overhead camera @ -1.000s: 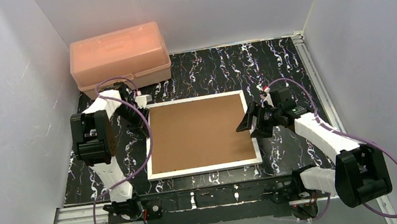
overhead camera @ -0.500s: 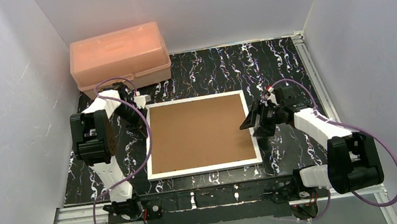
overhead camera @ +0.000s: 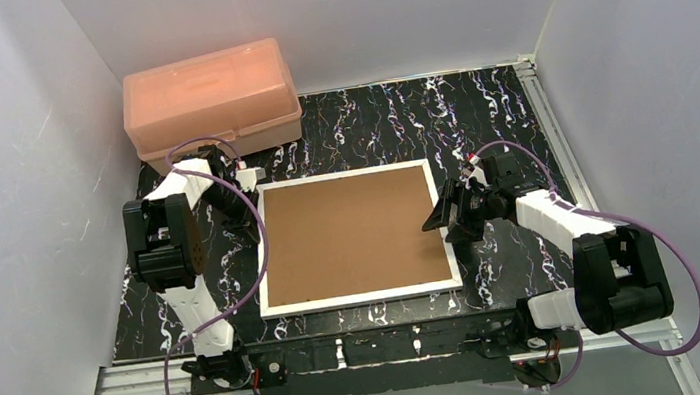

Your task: Put the photo into the frame

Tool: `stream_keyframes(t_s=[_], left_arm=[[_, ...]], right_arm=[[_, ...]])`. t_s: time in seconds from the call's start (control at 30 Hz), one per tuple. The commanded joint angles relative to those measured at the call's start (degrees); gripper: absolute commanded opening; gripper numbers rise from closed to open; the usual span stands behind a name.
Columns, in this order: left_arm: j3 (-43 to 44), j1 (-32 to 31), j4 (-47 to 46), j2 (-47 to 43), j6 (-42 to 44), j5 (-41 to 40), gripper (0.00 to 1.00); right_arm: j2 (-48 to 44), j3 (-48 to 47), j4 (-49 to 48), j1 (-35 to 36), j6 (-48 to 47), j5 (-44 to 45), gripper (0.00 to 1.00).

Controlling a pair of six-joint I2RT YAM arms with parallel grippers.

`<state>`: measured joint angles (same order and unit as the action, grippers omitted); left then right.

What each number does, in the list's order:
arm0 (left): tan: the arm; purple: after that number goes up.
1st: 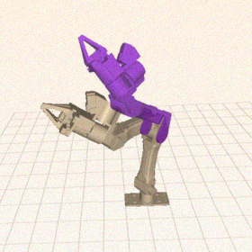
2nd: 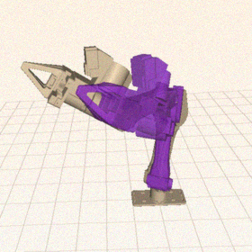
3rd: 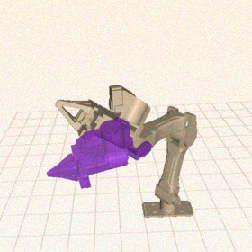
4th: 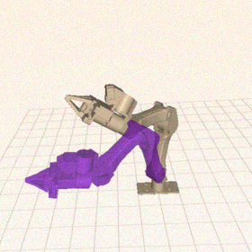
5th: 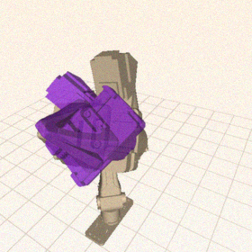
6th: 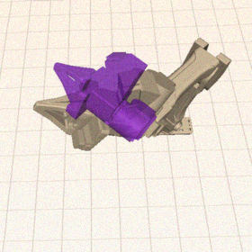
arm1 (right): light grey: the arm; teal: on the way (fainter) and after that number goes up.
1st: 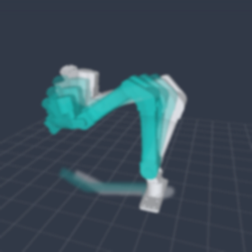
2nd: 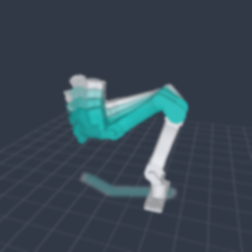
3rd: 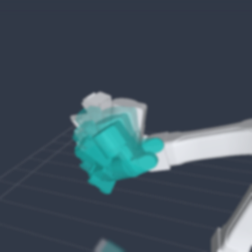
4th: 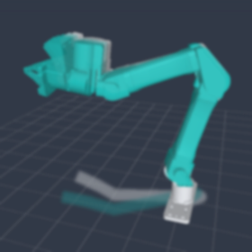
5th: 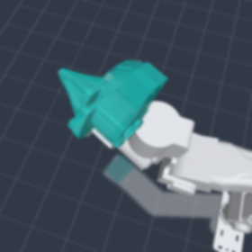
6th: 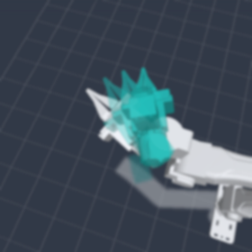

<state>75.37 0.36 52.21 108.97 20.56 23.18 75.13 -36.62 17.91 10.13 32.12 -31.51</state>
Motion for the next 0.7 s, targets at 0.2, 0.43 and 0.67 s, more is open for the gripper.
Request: stream_keyframes(t_s=[0.2,0.43,0.67], left_arm=[[-0.92,-0.45,-0.96,0.78,0.62,1.22,0.03],[-0.93,-0.71,-1.32,1.25,0.62,1.1,0.03],[-0.76,-0.79,-1.49,1.43,0.69,1.24,0.03]], right_arm=[[2.0,2.24,-2.72,-0.3,-2.04,-0.05,0.81],[3.24,2.76,-3.83,-0.31,-2.06,-0.55,0.8],[3.8,3.69,-5.28,-0.29,-1.14,-1.48,0.8]])
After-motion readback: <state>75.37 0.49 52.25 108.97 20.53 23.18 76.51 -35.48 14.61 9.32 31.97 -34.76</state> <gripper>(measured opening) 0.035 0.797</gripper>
